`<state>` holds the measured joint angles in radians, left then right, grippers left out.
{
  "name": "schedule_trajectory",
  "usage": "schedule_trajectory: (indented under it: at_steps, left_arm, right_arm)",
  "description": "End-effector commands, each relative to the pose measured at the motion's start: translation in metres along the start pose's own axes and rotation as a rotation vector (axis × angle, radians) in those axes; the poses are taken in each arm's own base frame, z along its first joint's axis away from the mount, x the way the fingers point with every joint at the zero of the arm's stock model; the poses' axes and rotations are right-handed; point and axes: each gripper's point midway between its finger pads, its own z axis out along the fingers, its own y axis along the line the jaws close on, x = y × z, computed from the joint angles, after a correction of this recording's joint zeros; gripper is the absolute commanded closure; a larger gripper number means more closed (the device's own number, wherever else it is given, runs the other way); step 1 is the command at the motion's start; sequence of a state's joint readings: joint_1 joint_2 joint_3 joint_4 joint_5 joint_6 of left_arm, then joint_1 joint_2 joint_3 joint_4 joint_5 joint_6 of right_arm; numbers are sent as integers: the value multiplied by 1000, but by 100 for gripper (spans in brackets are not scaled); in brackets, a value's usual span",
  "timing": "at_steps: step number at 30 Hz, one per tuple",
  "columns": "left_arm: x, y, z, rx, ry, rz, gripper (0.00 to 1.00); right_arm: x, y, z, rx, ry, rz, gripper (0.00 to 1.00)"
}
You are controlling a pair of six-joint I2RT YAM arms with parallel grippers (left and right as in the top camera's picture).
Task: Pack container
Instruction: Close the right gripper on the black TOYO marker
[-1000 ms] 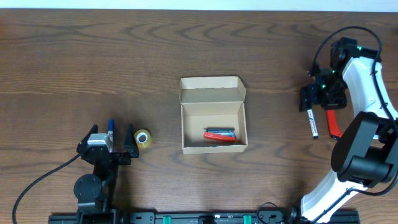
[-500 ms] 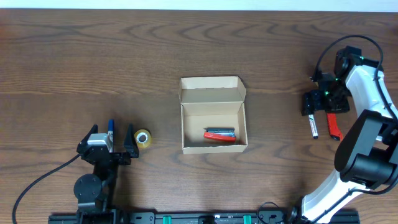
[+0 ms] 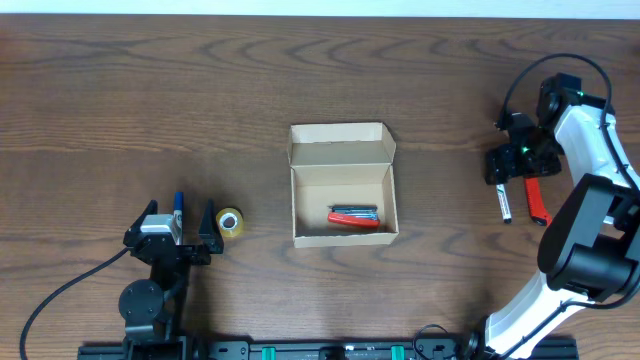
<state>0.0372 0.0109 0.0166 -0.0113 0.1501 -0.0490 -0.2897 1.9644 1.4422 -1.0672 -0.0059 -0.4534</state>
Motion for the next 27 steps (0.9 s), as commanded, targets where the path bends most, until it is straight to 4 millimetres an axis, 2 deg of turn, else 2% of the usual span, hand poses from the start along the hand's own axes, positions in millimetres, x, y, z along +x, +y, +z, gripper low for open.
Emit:
schedule_trajectory:
  at_steps: [1,8,17,22,25,27]
  left_arm:
    - [16,-5,0,32,55,-9,5]
    - [16,-5,0,32,55,-9,5]
    - [16,-5,0,32,55,-9,5]
    - [16,-5,0,32,55,-9,4]
    - [16,-5,0,32,55,-9,5]
    - [16,-5,0,32,55,-9,5]
  right_arm:
    - [8,5,18,-34,42,-5,21]
    - [16,10,38,-45,46,35,21]
    - [27,19,60,-65,46,62,28]
    - [27,23,64,-82,39,63,38]
    - [27,22,64,-81,37,63,56]
    - [26,22,64,-81,36,63,63]
